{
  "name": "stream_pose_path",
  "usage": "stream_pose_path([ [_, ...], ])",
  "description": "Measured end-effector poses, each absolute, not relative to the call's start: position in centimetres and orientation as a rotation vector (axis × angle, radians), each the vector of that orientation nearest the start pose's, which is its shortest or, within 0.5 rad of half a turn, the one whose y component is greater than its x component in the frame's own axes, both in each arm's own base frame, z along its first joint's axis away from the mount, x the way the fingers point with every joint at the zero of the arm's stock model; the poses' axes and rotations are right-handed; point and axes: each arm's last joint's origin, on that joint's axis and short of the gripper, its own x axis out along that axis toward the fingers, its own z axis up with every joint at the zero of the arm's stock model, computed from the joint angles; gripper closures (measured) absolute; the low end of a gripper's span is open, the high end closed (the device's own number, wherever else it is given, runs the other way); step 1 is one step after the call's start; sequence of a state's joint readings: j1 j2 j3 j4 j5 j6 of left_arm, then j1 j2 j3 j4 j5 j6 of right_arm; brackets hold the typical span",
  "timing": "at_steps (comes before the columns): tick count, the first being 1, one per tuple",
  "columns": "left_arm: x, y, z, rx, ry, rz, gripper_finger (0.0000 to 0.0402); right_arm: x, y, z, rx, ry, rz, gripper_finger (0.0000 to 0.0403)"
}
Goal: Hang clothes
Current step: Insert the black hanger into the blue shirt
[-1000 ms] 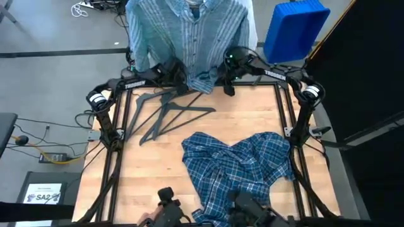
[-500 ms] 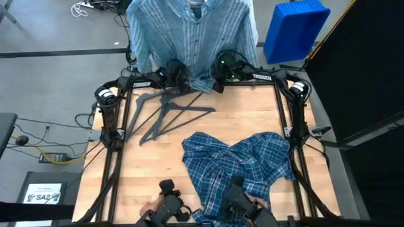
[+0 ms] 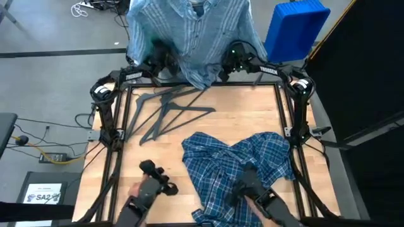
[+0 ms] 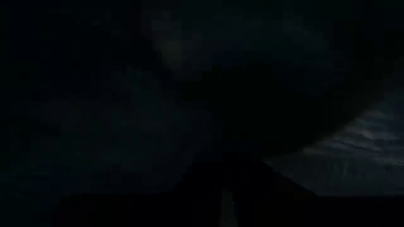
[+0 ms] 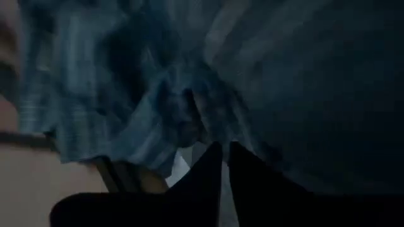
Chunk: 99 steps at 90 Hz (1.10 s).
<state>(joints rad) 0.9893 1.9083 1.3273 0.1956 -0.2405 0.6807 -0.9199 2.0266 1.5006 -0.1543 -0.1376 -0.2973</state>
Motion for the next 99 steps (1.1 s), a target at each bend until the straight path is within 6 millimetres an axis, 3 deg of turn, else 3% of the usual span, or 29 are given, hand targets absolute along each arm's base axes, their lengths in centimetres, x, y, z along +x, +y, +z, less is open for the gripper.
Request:
stream_pose_path([
  [28,21.8,39.3,28.7,0.484,0.624,1.157,0.0397,27.8,-37.0,23.5,0.128,0.589,-0.641,0.04],
  [36,21.9,39.2,28.9,0.466,0.645,1.145,0.0397,27.8,-37.0,23.7,0.136,0.579,-0.636,0.0401],
  [47,23.0,38.1,27.6,0.382,0.78,1.04,0.0397,27.8,-36.6,23.6,0.171,0.589,-0.581,0.0402],
  [57,23.8,35.8,26.5,0.269,0.936,0.909,0.0397,28.1,-35.5,24.2,0.186,0.613,-0.523,0.0402],
  [66,24.3,32.9,27.0,0.128,1.018,0.848,0.0398,28.6,-33.5,25.4,0.123,0.699,-0.507,0.0403],
  [75,24.5,29.8,27.4,0.096,1.064,0.831,0.04,29.1,-31.0,26.7,0.041,0.8,-0.505,0.0403],
  [99,23.1,21.0,28.6,0.059,0.965,0.913,0.0401,30.3,-24.6,31.1,-0.045,0.754,-0.402,0.0403],
])
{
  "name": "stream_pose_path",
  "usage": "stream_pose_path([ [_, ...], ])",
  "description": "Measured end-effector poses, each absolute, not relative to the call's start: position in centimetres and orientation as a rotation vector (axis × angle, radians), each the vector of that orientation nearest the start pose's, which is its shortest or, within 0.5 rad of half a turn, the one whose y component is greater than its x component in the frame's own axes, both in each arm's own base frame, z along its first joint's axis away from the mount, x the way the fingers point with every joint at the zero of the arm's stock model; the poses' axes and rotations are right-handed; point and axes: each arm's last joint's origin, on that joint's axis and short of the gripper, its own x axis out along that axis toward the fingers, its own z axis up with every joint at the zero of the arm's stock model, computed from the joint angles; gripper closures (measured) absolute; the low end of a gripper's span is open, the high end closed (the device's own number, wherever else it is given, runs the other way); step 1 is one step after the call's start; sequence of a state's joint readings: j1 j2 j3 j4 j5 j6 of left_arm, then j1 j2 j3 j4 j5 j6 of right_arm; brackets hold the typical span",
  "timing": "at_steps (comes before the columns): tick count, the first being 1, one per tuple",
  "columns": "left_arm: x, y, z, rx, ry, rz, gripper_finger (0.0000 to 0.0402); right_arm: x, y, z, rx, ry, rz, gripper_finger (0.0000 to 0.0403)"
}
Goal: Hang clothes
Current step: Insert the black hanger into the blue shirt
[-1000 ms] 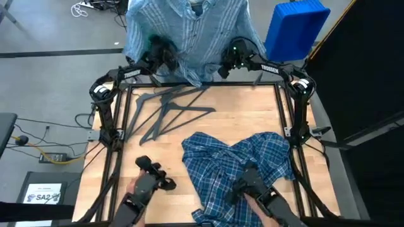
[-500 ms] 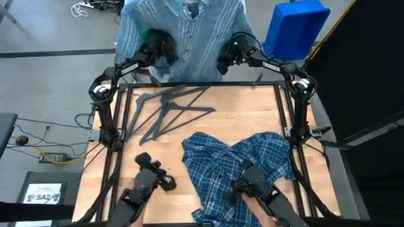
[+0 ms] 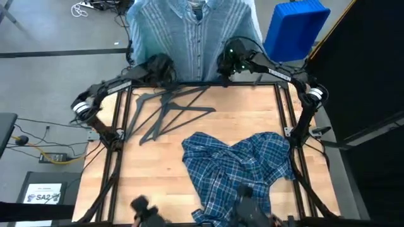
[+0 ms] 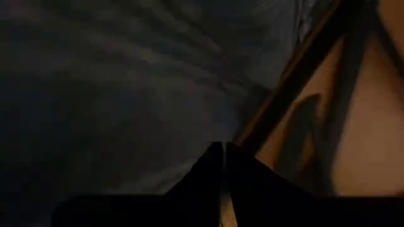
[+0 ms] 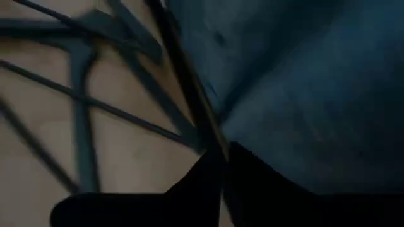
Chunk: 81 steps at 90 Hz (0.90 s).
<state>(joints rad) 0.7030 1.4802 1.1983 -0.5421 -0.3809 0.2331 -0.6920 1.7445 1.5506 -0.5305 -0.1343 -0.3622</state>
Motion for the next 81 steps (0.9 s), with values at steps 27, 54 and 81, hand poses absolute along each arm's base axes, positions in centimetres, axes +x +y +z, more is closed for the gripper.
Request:
stream_pose_path([
  [27,20.7,10.8,26.4,-0.016,0.781,0.953,0.0402,28.6,-17.2,31.9,-0.049,0.622,-0.317,0.0403],
  [54,21.1,5.2,22.3,-0.161,0.625,0.806,0.0402,24.9,-10.4,27.8,-0.027,0.524,-0.218,0.0403],
  [81,23.8,1.9,22.5,-0.109,0.477,0.625,0.0402,22.1,-4.8,22.3,0.106,0.626,-0.007,0.0394],
])
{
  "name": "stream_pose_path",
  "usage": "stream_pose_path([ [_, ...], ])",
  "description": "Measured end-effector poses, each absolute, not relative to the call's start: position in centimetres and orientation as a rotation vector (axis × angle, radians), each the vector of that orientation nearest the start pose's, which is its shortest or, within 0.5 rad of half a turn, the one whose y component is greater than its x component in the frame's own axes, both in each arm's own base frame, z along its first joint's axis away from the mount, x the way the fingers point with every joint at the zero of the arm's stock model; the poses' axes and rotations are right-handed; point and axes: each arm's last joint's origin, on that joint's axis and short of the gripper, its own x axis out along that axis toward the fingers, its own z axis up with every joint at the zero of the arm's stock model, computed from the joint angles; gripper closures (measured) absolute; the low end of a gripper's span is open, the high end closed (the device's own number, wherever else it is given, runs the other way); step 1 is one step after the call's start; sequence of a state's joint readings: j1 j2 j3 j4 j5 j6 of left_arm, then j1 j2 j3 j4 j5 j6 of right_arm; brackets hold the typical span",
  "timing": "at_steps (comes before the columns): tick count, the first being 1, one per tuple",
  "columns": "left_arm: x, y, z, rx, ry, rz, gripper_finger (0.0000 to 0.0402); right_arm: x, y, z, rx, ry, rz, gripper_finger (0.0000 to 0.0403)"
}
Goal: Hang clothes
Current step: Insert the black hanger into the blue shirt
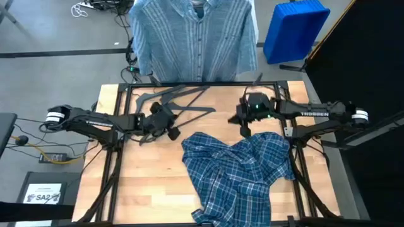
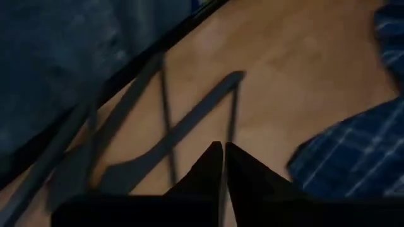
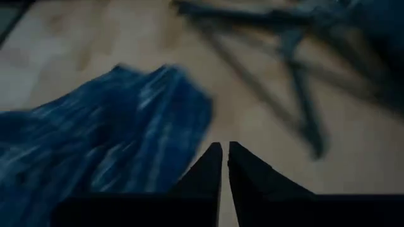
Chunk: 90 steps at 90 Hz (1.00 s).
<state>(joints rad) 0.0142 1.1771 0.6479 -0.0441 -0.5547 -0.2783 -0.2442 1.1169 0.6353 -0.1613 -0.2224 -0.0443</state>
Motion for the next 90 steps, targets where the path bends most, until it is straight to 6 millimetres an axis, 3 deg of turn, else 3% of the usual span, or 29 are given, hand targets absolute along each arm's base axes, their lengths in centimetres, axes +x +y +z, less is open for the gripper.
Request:
stream_pose_path([
  [23,26.0,1.3,23.0,-0.004,0.358,0.421,0.0401,21.1,-0.5,19.0,0.234,0.751,0.237,0.0336],
  [36,26.7,1.0,22.2,0.027,0.38,0.319,0.0391,20.4,2.1,17.9,0.223,0.852,0.339,0.0279],
  [47,27.2,1.0,21.3,0.025,0.416,0.288,0.037,20.0,3.7,17.1,0.183,0.925,0.319,0.0222],
  [71,27.9,1.2,19.9,0.03,0.464,0.31,0.0331,20.5,4.1,14.5,0.234,1.092,0.177,0.0121],
  [81,27.9,1.2,19.8,0.031,0.464,0.314,0.0328,21.0,3.6,12.9,0.236,1.168,0.124,0.0119],
  [90,28.0,1.3,19.8,0.033,0.458,0.324,0.0328,21.6,2.9,12.0,0.23,1.192,0.064,0.0152],
])
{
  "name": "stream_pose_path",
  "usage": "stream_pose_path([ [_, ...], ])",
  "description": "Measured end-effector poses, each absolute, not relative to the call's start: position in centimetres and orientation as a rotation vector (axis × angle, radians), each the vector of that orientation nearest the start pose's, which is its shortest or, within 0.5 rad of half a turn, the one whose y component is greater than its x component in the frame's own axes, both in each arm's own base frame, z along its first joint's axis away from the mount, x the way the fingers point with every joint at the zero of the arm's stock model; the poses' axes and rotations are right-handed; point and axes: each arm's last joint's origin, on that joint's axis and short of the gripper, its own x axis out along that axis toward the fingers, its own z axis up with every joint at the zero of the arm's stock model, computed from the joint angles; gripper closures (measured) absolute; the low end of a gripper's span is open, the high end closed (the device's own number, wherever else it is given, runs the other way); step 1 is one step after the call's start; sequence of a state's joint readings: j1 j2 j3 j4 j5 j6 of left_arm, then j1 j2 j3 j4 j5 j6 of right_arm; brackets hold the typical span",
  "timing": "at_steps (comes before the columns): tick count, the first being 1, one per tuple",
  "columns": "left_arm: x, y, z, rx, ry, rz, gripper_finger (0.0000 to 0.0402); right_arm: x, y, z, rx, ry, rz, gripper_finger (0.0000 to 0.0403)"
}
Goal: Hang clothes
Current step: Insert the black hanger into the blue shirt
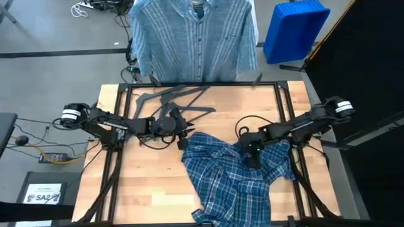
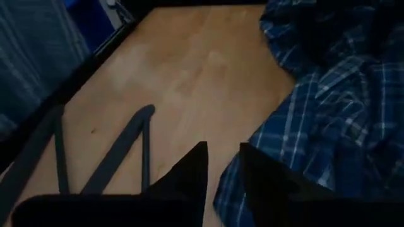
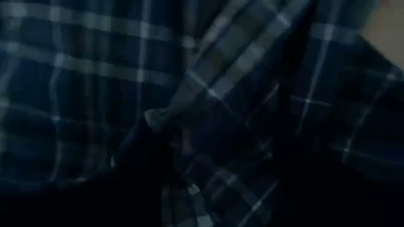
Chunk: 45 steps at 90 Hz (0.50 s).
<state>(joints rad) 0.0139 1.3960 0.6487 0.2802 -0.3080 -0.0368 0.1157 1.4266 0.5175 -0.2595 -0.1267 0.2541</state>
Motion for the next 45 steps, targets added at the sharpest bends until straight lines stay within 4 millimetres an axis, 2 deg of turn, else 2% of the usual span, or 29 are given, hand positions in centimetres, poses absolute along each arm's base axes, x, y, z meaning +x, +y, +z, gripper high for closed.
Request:
stream_pose_path([
  [16,28.0,1.3,20.0,0.033,0.438,0.34,0.0327,22.2,0.6,12.3,0.264,1.162,-0.013,0.0268],
  [30,28.0,1.3,20.0,0.034,0.432,0.344,0.0327,22.8,-2.7,13.8,0.237,1.096,-0.112,0.0379],
  [34,28.1,1.3,20.1,0.034,0.43,0.344,0.0327,23.1,-3.8,14.3,0.227,1.069,-0.146,0.0392],
  [45,28.1,1.3,20.1,0.033,0.422,0.344,0.0327,23.7,-6.6,15.9,0.24,1.005,-0.209,0.0398],
])
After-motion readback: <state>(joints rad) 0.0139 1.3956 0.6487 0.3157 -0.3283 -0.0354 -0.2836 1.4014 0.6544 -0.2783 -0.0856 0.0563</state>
